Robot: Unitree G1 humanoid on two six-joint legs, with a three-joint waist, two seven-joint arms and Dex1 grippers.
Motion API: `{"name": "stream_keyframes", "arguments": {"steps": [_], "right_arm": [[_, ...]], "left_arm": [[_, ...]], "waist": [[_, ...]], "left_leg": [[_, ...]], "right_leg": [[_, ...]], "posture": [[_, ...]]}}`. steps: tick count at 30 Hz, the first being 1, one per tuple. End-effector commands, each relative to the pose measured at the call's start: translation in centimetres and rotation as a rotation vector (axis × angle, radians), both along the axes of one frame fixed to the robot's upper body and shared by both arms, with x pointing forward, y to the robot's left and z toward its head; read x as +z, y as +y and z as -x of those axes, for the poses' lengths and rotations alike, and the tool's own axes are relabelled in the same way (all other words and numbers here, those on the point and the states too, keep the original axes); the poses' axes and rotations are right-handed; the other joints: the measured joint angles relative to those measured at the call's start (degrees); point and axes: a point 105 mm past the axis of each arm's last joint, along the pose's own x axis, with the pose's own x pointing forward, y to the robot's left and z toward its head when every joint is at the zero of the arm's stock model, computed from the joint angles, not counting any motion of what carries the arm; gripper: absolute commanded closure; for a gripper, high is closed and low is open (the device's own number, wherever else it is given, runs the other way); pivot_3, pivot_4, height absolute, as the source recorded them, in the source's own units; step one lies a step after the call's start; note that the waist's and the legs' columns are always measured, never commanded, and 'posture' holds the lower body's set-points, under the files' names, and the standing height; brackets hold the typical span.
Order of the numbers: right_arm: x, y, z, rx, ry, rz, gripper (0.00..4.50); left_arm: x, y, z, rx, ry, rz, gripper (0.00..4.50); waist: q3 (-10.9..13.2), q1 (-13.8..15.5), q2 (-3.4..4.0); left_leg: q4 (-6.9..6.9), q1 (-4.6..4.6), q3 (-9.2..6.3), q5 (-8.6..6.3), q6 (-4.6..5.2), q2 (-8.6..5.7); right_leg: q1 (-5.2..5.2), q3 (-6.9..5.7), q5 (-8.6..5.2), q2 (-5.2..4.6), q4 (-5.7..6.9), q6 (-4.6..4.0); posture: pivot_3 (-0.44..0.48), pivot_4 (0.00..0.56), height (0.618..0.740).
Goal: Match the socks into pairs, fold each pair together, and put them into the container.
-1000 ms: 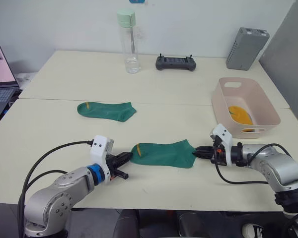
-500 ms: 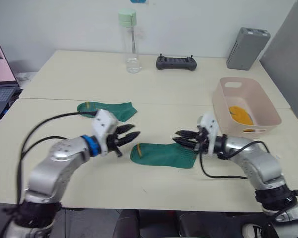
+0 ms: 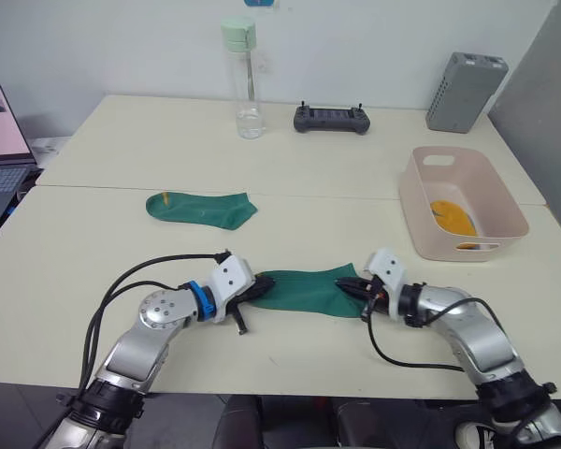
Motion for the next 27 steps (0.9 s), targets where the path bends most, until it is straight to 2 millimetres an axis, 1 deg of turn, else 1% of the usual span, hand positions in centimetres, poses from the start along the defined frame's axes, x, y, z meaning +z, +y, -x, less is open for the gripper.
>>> {"name": "stream_keyframes", "arguments": {"steps": [1,3,5,7,8,10,12,16,18,21,24,27], "right_arm": [[1.5,-1.3,0.1,-0.020,-0.038,-0.019,4.50],[2.7,-0.9,0.2,-0.002,-0.051,-0.063,4.50],[3.6,0.1,0.5,0.039,-0.059,-0.105,4.50],[4.0,1.2,0.9,0.071,-0.050,-0.130,4.50],[3.9,1.7,1.2,0.087,-0.042,-0.129,4.50],[3.0,2.5,1.8,0.112,-0.011,-0.118,4.50],[1.9,2.6,2.4,0.129,0.013,-0.073,4.50],[0.4,1.2,2.7,0.117,0.043,0.006,4.50],[-0.1,0.3,2.8,0.103,0.048,0.043,4.50],[-0.5,-1.3,2.7,0.079,0.045,0.086,4.50],[0.0,-2.7,2.8,0.071,0.031,0.094,4.50],[1.9,-3.1,2.6,0.043,-0.005,0.037,4.50]], "left_arm": [[0.3,1.5,0.4,-0.001,-0.024,-0.005,4.49],[0.6,1.3,0.9,-0.029,-0.032,0.011,4.49],[1.3,0.9,1.1,-0.044,-0.039,0.042,4.49],[1.7,0.6,1.3,-0.062,-0.049,0.034,4.49],[1.8,0.5,1.4,-0.075,-0.054,0.026,4.49],[1.9,0.3,2.0,-0.098,-0.044,0.022,4.49],[1.6,0.4,2.3,-0.107,-0.028,-0.002,4.49],[0.5,1.8,2.1,-0.075,0.004,-0.066,4.49],[0.1,2.4,2.1,-0.069,0.018,-0.075,4.49],[0.0,3.0,2.1,-0.065,0.025,-0.077,4.49],[0.7,3.3,2.3,-0.068,0.039,-0.025,4.49],[2.3,3.9,2.5,-0.002,0.105,0.111,4.49]], "waist": [[0.00,0.00,0.00],[0.00,-0.01,0.00],[0.00,-0.05,0.00],[0.00,-0.07,0.00],[0.00,-0.06,0.00],[0.00,-0.04,0.00],[0.00,-0.04,0.00],[0.01,0.08,0.02],[0.01,0.02,0.01],[0.00,0.00,0.00],[-0.01,0.03,-0.01],[0.00,-0.02,-0.01]], "left_leg": [[0.00,0.00,0.00,0.00,0.00,0.00],[0.00,0.03,0.02,0.00,0.00,0.01],[0.00,0.04,0.03,0.00,0.00,0.00],[0.00,0.03,0.03,0.00,0.00,0.02],[-0.01,0.03,0.01,0.00,0.00,0.02],[-0.02,0.02,0.01,0.00,0.00,0.02],[-0.03,0.01,0.02,-0.01,0.00,0.01],[-0.05,0.00,0.01,-0.01,0.00,0.01],[-0.04,0.01,0.03,-0.01,0.00,0.01],[-0.02,0.10,0.04,-0.01,0.00,0.02],[-0.02,0.20,0.06,-0.01,0.00,0.02],[-0.02,0.25,0.12,-0.01,0.00,0.02]], "right_leg": [[0.00,0.00,-0.01,0.00,0.00,-0.01],[0.01,0.03,-0.01,0.00,0.00,-0.01],[0.01,0.05,-0.01,0.00,0.01,-0.01],[0.00,0.04,-0.01,0.01,0.02,-0.01],[-0.01,0.02,-0.01,0.01,0.03,0.01],[0.00,0.02,0.02,0.01,0.03,0.06],[-0.01,0.01,0.03,0.01,0.03,0.08],[-0.04,-0.01,-0.02,0.00,0.02,0.01],[-0.03,0.01,-0.11,-0.01,0.02,-0.15],[0.01,0.02,-0.10,-0.01,0.02,-0.12],[0.08,0.02,-0.09,-0.03,0.02,-0.12],[0.15,0.06,-0.10,-0.07,0.01,-0.12]], "posture": [[0.000,0.150,0.740],[0.000,0.150,0.740],[0.000,0.150,0.740],[0.000,0.150,0.740],[0.000,0.150,0.740],[0.000,0.150,0.740],[0.000,0.150,0.740],[0.000,0.150,0.740],[0.000,0.150,0.740],[0.000,0.150,0.740],[0.000,0.150,0.740],[0.000,0.150,0.740]]}}
